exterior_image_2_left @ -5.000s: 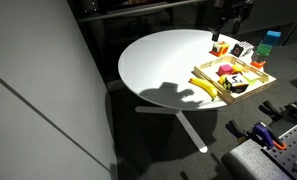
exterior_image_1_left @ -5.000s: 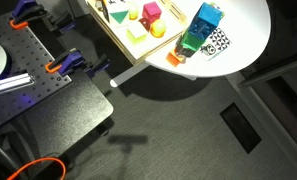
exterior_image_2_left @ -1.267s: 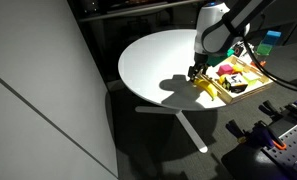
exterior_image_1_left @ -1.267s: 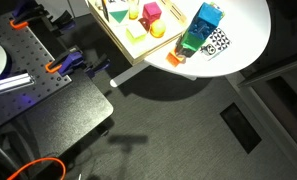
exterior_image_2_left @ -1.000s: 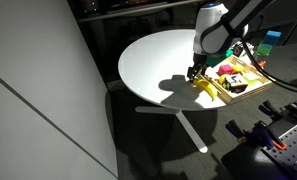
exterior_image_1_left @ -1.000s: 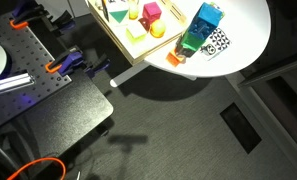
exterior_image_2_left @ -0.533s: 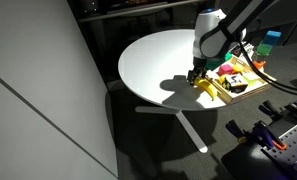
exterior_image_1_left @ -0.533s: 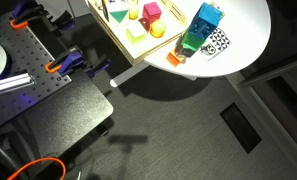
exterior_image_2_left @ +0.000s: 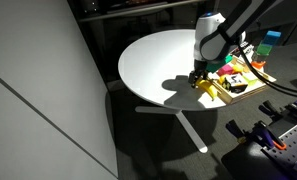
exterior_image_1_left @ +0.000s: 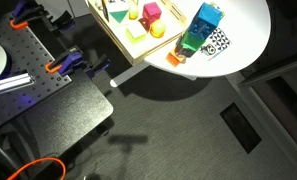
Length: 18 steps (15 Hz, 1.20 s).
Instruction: Put the banana on the tray
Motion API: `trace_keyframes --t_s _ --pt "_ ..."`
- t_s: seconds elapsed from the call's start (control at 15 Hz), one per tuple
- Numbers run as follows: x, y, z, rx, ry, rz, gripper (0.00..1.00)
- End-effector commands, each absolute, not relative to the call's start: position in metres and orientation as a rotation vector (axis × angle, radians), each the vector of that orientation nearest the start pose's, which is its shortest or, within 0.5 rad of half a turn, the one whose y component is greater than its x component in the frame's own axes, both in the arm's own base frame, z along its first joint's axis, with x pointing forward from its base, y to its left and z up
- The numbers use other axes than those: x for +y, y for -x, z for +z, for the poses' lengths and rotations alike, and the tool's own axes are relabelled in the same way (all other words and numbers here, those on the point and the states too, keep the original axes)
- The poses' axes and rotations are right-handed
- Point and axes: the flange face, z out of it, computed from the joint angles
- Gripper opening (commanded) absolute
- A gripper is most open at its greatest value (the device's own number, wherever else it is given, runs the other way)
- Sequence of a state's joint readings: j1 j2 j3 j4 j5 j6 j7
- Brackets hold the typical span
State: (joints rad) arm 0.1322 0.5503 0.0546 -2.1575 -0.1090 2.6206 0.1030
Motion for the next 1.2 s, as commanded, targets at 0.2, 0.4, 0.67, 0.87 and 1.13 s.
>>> trace_keyframes --t_s 0.2,0.4,0.67,0.87,1.13 --pt "0.101 -0.543 0.128 -0.274 3.182 0.185 0.73" --pt "0.101 -0.543 0.129 -0.254 3.194 0.238 0.47" --pt "0.099 -0.544 0.138 -0.215 3.21 0.291 0.16" --pt "0.096 -0.548 0.153 -0.184 3.216 0.309 0.15" --pt "0.094 -0.555 0.177 -0.151 3.218 0.287 0.15"
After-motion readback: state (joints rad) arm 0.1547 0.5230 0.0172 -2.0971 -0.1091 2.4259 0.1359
